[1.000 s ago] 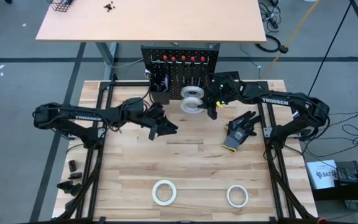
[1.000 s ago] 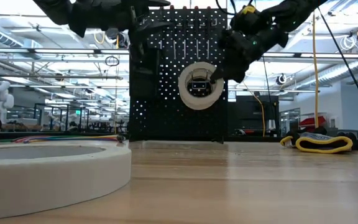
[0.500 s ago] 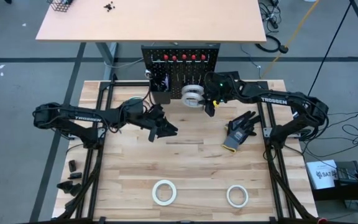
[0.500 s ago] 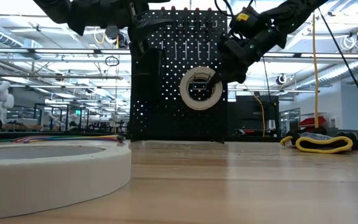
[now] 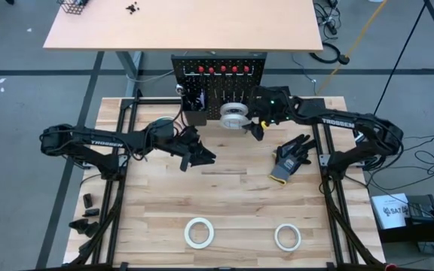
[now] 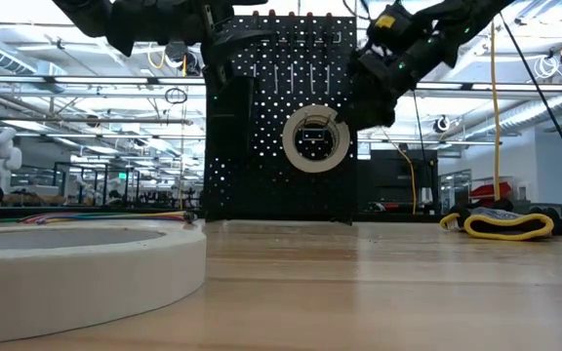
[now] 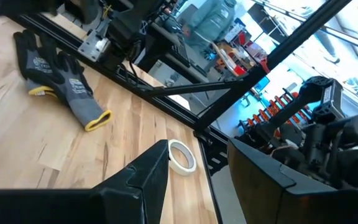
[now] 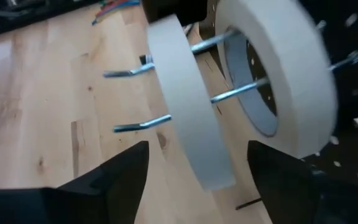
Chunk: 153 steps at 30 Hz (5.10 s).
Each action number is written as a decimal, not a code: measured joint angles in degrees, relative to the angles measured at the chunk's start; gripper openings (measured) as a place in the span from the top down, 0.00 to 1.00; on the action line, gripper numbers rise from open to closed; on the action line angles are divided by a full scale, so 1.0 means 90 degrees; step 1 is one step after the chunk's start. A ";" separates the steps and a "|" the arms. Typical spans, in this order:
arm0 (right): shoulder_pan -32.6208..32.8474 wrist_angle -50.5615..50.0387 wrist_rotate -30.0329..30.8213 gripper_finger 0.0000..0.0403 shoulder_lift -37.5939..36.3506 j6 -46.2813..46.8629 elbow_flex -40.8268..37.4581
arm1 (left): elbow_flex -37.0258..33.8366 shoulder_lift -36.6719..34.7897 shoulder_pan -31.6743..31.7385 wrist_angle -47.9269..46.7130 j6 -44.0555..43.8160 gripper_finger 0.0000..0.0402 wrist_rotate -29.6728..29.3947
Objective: Hang tools onto peg board
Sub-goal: Hang the white tape on the peg board
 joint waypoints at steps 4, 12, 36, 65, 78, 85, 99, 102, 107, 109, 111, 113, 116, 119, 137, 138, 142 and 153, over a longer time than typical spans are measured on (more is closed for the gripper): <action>0.0019 -0.0112 0.0017 0.35 -0.0487 0.0004 0.0000 | 0.0002 0.0000 -0.0028 -0.0002 0.0006 0.59 0.0004; 0.0374 0.0880 0.0030 0.45 -0.0726 0.0181 0.0007 | 0.0002 0.0000 -0.0056 0.0000 0.0178 0.59 -0.0050; 0.1064 0.1280 0.1638 1.00 0.0029 -0.0585 0.0007 | 0.0005 0.0002 -0.0097 -0.0002 0.0174 0.59 -0.0348; 0.1909 0.1416 0.2655 1.00 -0.0352 -0.0543 0.0000 | 0.0005 0.0002 -0.0898 -0.2377 0.0160 0.59 0.0347; 0.2748 0.0942 0.0541 0.94 -0.0996 0.0928 0.0005 | 0.0005 0.0241 -0.2727 -0.3956 0.0202 0.59 -0.1069; 0.2957 0.0285 0.0462 0.79 -0.0992 0.0992 0.0005 | 0.0208 0.0967 -0.3700 -0.3680 0.0289 0.59 -0.2709; 0.2975 -0.0984 0.0464 0.50 -0.0972 0.1224 0.0005 | 0.1146 0.2966 -0.4184 -0.3399 0.0027 0.59 -0.3738; 0.2975 -0.1141 0.0446 0.49 -0.0972 0.1169 0.0007 | 0.1180 0.3159 -0.4206 -0.3269 -0.0046 0.59 -0.3704; 0.2975 -0.1485 0.0444 0.48 -0.0972 0.1062 0.0007 | 0.1195 0.3384 -0.4332 -0.3286 -0.0001 0.59 -0.3670; 0.2975 -0.1591 0.0452 0.48 -0.0972 0.1062 0.0007 | 0.1189 0.3397 -0.4404 -0.3309 0.0121 0.59 -0.3734; 0.2975 -0.1695 0.0461 0.48 -0.0972 0.1057 0.0007 | 0.1185 0.3400 -0.4479 -0.3352 0.0448 0.59 -0.3777; 0.2975 -0.1764 0.0468 0.48 -0.0972 0.1020 0.0007 | 0.1190 0.3407 -0.4568 -0.3530 0.0779 0.59 -0.3981; 0.2975 -0.1747 0.0490 0.48 -0.0972 0.0964 0.0007 | 0.1199 0.3405 -0.4545 -0.3830 0.0824 0.61 -0.3992; 0.2975 -0.1688 0.0497 0.48 -0.0972 0.0943 0.0007 | 0.1206 0.3401 -0.4449 -0.3925 0.0807 0.69 -0.3781; 0.3237 0.0778 0.0088 0.48 -0.0938 0.0106 0.0007 | 0.1181 0.0928 -0.2301 -0.5218 0.2618 0.86 -0.3275; 0.3292 0.0956 0.0089 0.48 -0.0928 -0.0130 0.0007 | 0.1165 0.0674 -0.2129 -0.5134 0.2643 0.85 -0.2894; 0.3557 0.1561 -0.0163 0.48 -0.0837 -0.1306 0.0007 | 0.1093 -0.0082 -0.1527 -0.4275 0.2339 0.86 -0.0996; 0.4220 0.4063 0.0223 0.48 0.0005 -0.1720 0.0132 | 0.1068 0.0174 -0.1150 -0.1011 0.0631 0.86 0.0632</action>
